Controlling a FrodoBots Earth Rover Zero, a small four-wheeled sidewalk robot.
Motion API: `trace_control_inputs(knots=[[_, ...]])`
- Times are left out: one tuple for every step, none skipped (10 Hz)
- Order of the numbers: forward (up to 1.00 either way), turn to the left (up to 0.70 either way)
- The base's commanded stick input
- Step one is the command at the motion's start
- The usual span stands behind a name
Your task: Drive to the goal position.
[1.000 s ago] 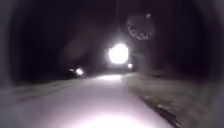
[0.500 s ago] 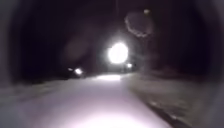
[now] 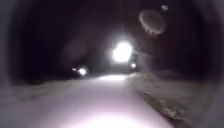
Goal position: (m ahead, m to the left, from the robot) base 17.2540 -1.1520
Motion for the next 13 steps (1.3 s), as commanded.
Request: trace_control_inputs(knots=[[1.00,0.00],[1.00,0.00],[1.00,0.00],[1.00,0.00],[1.00,0.00],[1.00,0.00],[1.00,0.00],[1.00,0.00],[1.00,0.00],[1.00,0.00],[1.00,0.00],[1.00,0.00],[1.00,0.00]])
